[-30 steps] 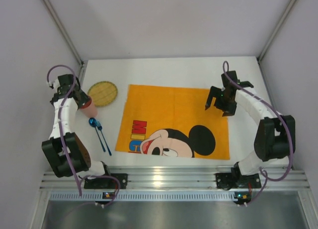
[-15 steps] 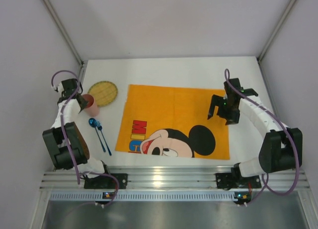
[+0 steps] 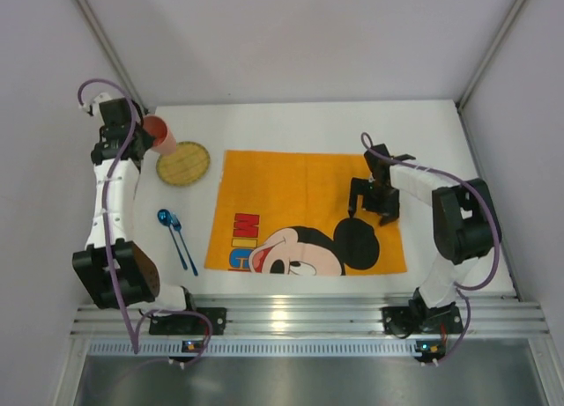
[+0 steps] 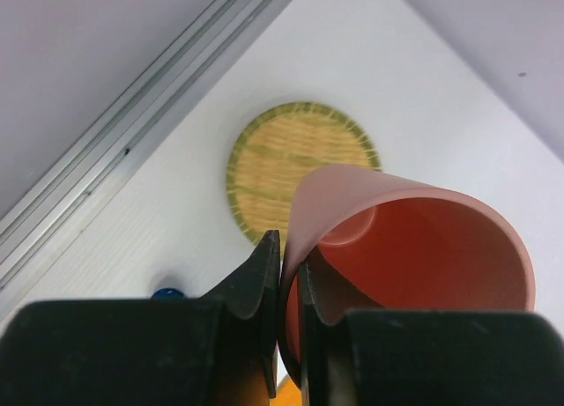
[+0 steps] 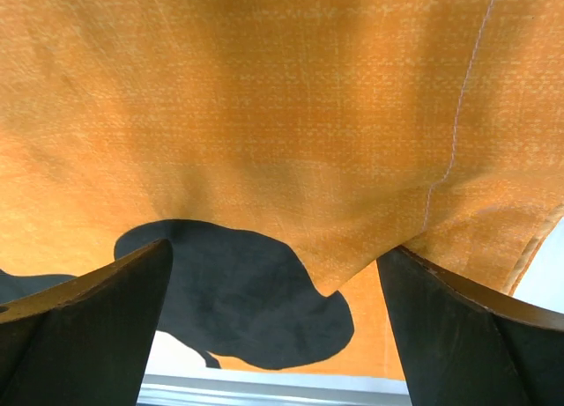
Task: Set the dinner table for one person
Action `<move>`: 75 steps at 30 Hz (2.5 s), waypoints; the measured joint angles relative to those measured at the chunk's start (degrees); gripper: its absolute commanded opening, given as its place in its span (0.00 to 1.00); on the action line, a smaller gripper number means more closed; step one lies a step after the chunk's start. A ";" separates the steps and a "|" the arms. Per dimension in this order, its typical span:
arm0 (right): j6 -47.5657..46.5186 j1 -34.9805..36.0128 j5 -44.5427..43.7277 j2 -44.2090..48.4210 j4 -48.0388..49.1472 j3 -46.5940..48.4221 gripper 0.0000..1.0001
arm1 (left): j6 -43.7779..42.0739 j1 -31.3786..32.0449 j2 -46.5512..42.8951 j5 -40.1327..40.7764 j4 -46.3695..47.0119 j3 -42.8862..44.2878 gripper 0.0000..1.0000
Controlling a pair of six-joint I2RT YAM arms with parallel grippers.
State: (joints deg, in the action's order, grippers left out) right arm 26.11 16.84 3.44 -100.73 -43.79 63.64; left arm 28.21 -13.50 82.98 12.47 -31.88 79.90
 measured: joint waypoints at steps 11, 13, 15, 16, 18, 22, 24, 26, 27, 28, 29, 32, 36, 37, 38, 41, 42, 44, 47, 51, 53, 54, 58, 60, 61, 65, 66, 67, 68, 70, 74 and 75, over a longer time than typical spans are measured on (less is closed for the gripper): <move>0.04 0.17 -2.84 3.61 0.66 0.52 1.00 | 0.57 22.16 11.58 -0.50 -3.96 19.12 0.00; 0.55 -0.52 -4.24 10.23 -1.60 0.57 1.00 | 0.63 28.44 19.50 -1.31 -5.03 27.58 0.00; 1.38 -1.79 -5.07 18.34 -3.98 1.01 1.00 | 0.55 34.01 27.65 -2.47 -5.44 36.74 0.00; 1.99 -2.95 -5.64 22.77 -6.12 2.16 1.00 | 0.37 36.30 31.78 -3.04 -6.40 41.42 0.00; 2.86 -5.40 -6.93 30.84 -9.70 5.99 1.00 | 0.35 41.07 39.98 -5.07 -6.80 50.95 0.00; 3.87 -7.37 -9.42 39.47 -15.26 12.28 1.00 | 0.46 48.52 50.49 -10.40 -6.43 58.95 0.00; 4.20 -7.56 -10.10 41.77 -18.38 12.41 1.00 | 0.57 51.01 53.07 -13.33 -6.38 58.93 0.00; 4.63 -7.65 -10.75 42.95 -20.72 10.62 1.00 | 0.57 52.76 55.30 -15.74 -6.34 58.93 0.00; 4.92 -7.65 -11.15 43.39 -22.40 9.38 1.00 | 0.52 53.40 56.08 -16.46 -6.34 58.93 0.00; 5.05 -7.65 -11.43 43.36 -23.82 8.26 1.00 | 0.39 53.94 56.87 -17.14 -6.34 58.93 0.00; 5.14 -7.65 -11.78 43.39 -25.11 7.21 1.00 | 0.37 54.29 57.29 -17.70 -6.32 58.93 0.00; 5.29 -7.67 -12.98 43.85 -28.02 5.29 1.00 | -0.11 55.28 58.21 -19.06 -6.36 58.90 0.00; 5.49 -7.72 -13.60 45.66 -29.49 4.48 1.00 | -1.90 56.50 58.21 -18.75 -5.99 58.88 0.22; 5.49 -7.72 -13.70 46.05 -29.55 4.33 1.00 | -2.67 56.85 58.21 -18.32 -6.14 58.88 0.26; 5.49 -7.72 -13.73 46.36 -29.66 4.20 1.00 | -3.21 57.22 58.21 -17.73 -6.43 58.88 0.29; 5.46 -7.72 -13.88 46.64 -29.83 3.72 1.00 | -5.29 58.84 58.21 -14.86 -6.45 58.88 0.30; 5.44 -7.72 -13.88 46.64 -29.77 3.45 1.00 | -5.95 59.52 58.21 -13.84 -6.45 58.88 0.32; 5.40 -7.72 -13.86 46.62 -29.81 2.99 1.00 | -6.86 60.78 58.21 -11.91 -6.84 58.88 0.40; 5.03 -7.72 -13.86 46.62 -29.75 2.54 1.00 | -7.39 62.12 58.21 -10.47 -6.88 58.88 0.50; 4.59 -7.72 -13.88 46.77 -29.59 1.73 1.00 | -7.32 62.64 58.12 -9.07 -6.95 59.10 0.77; 4.37 -7.74 -13.90 46.99 -29.55 0.87 1.00 | -7.43 62.27 57.48 -7.82 -6.95 59.19 0.92; 4.31 -7.74 -13.86 47.10 -29.55 0.48 1.00 | -7.19 61.88 56.65 -6.99 -6.95 59.17 0.95; 3.89 -7.76 -13.66 47.21 -29.31 -0.70 1.00 | -5.55 58.05 48.83 -6.29 -6.38 55.45 0.98; 3.58 -7.76 -13.53 47.15 -29.05 -0.94 1.00 | -3.98 52.92 41.07 -7.13 -5.05 49.22 0.98; 3.43 -7.76 -13.46 47.06 -29.03 -0.96 1.00 | -3.28 49.46 37.20 -7.26 -4.94 46.14 0.98; 2.43 -7.76 -13.00 46.10 -28.28 -0.96 1.00 | -1.44 30.58 21.57 -7.06 2.60 26.43 0.98; 2.23 -7.76 -12.68 45.75 -28.02 -0.96 1.00 | -1.03 24.85 18.03 -7.85 4.13 20.57 0.98; 1.97 -7.76 -12.26 45.35 -27.67 -0.96 1.00 | -0.66 18.60 15.06 -9.16 6.01 14.47 0.98; 1.77 -7.76 -11.56 44.94 -27.08 -0.96 1.00 | -0.35 13.03 13.00 -11.23 8.46 8.98 0.98; 1.31 -7.76 -9.94 44.37 -25.86 -0.96 1.00 | 0.76 3.78 10.64 -15.93 11.65 -0.61 0.96; 0.72 -7.76 -7.56 42.73 -23.47 -0.96 1.00 | 2.40 -9.38 11.30 -25.16 14.93 -13.00 0.95; 0.57 -7.76 -7.04 41.97 -22.97 -0.96 1.00 | 2.56 -10.88 11.96 -27.04 15.02 -14.01 0.95</move>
State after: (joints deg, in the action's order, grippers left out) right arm 26.68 9.08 -3.60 -58.76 -66.76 62.67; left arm 30.76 -24.38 94.94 -14.57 -16.86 65.89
